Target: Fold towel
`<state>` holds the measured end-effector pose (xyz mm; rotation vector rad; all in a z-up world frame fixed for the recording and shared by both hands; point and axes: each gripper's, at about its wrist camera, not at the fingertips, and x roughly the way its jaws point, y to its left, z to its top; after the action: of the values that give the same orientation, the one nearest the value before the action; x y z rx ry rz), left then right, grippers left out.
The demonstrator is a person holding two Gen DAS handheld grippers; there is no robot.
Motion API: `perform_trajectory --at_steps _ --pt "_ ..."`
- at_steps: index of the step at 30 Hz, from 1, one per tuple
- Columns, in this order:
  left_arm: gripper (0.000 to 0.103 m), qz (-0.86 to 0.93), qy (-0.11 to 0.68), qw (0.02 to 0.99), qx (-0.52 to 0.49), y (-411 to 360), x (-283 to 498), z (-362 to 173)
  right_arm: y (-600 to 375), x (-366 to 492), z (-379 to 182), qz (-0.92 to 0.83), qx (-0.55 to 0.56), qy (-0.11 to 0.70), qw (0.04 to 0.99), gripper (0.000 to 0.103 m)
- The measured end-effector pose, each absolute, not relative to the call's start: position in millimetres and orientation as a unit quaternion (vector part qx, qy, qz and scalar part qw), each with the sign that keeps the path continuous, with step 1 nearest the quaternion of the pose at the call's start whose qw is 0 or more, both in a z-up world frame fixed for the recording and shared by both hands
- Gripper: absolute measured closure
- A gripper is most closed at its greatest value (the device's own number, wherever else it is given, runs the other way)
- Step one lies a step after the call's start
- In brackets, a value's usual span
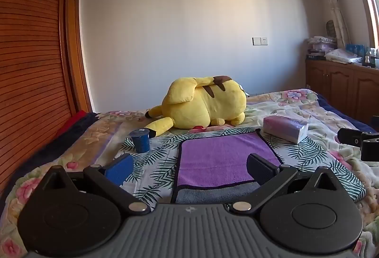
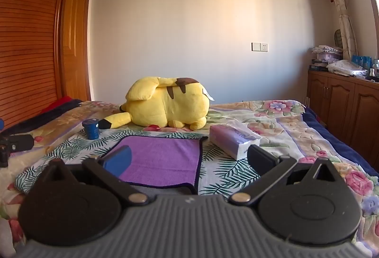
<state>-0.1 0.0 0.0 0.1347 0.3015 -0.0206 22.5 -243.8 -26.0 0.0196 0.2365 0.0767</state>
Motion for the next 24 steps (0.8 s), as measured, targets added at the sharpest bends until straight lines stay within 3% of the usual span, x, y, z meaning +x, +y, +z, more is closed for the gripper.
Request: perform_trajectory --at_steps 24 --pt "0.0 -0.012 0.148 0.987 0.062 4.4 0.6 2.7 -247.0 23.6 -26.0 0.038 0.009 0.118 0.992 0.0"
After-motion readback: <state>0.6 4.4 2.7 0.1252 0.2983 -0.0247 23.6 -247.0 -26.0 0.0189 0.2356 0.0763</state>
